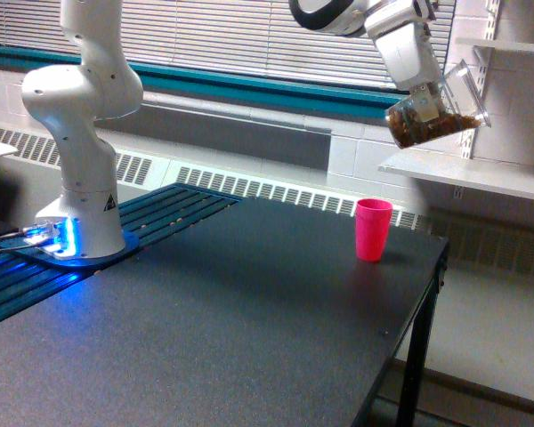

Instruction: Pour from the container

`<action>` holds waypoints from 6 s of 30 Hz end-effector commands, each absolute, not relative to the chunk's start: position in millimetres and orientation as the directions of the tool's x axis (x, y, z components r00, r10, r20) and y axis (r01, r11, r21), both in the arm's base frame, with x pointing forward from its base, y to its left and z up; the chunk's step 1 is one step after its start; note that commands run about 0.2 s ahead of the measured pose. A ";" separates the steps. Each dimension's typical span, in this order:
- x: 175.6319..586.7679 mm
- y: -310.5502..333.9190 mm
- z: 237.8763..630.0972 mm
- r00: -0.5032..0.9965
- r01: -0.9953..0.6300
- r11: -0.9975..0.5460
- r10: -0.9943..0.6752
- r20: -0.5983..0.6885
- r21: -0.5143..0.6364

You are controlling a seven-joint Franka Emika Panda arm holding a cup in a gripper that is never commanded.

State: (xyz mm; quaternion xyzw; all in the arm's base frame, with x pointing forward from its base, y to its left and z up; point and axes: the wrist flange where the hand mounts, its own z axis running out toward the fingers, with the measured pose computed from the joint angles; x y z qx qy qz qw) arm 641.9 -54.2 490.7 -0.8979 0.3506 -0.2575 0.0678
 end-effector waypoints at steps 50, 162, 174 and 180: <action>615.3 133.9 465.2 0.827 -0.201 -0.958 -0.279 0.488 -0.206; 452.0 225.7 321.4 0.947 0.028 -1.000 0.031 0.319 0.012; 470.7 229.9 332.2 0.953 0.061 -0.997 0.072 0.295 0.047; 477.8 238.8 331.8 0.955 0.086 -0.994 0.101 0.277 0.065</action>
